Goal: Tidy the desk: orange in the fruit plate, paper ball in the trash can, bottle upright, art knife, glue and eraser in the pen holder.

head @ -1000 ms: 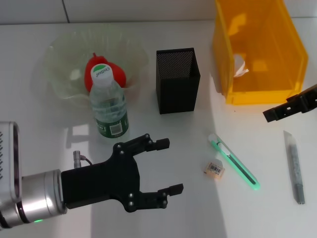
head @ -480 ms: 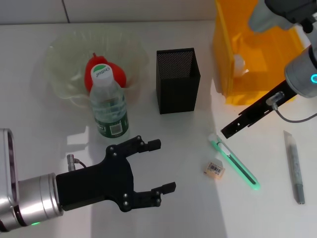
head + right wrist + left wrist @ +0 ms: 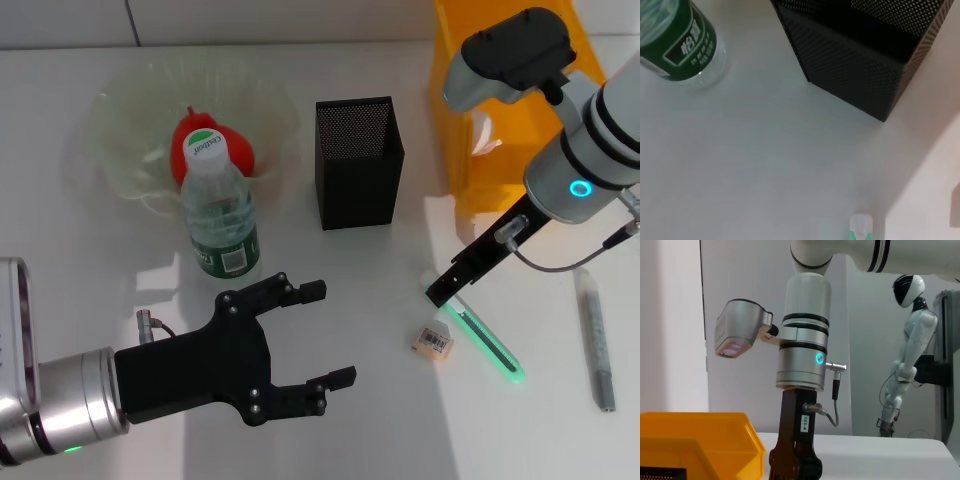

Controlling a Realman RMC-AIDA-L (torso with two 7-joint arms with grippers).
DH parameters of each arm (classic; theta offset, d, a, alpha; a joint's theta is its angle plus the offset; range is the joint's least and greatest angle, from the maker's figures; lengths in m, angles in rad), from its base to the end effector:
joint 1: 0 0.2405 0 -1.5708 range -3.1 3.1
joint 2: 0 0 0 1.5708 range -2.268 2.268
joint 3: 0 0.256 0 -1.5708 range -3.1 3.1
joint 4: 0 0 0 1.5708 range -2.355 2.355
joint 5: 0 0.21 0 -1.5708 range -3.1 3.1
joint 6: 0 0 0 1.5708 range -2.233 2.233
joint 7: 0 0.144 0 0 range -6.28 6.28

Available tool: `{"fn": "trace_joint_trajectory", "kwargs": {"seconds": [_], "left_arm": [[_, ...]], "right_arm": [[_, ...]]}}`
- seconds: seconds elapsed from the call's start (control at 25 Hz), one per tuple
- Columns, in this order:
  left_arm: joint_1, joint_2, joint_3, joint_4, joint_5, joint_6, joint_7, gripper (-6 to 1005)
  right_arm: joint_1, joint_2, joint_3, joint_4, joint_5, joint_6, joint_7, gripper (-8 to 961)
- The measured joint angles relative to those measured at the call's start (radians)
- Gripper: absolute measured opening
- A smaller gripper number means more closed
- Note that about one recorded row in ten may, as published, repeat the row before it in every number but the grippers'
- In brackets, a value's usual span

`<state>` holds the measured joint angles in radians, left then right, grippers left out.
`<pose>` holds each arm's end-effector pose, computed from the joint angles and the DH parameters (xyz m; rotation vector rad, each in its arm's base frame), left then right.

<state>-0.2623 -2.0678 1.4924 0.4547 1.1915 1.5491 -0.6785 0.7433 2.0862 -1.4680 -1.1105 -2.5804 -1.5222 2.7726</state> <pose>-0.2644 0.2279 -0.0691 -2.7016 -0.0979 -1.0229 0.1735 0.3597 -0.0407 -2.5471 1.1705 -0.6121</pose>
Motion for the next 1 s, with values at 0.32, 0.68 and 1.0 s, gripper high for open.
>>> {"fn": "trace_joint_trajectory", "kwargs": {"seconds": [0.32, 0.68, 1.0], "left_arm": [[0.004, 0.0, 0.0, -0.001, -0.001, 0.005, 0.004, 842], [0.004, 0.0, 0.004, -0.001, -0.001, 0.008, 0.006, 842], [0.001, 0.0, 0.007, -0.001, -0.001, 0.009, 0.006, 842]], "right_arm": [[0.009, 0.002, -0.066, 0.027, -0.004, 0.032, 0.044, 833], [0.012, 0.002, -0.076, 0.049, -0.004, 0.064, 0.063, 694], [0.019, 0.001, -0.084, 0.063, 0.002, 0.068, 0.064, 574]]}}
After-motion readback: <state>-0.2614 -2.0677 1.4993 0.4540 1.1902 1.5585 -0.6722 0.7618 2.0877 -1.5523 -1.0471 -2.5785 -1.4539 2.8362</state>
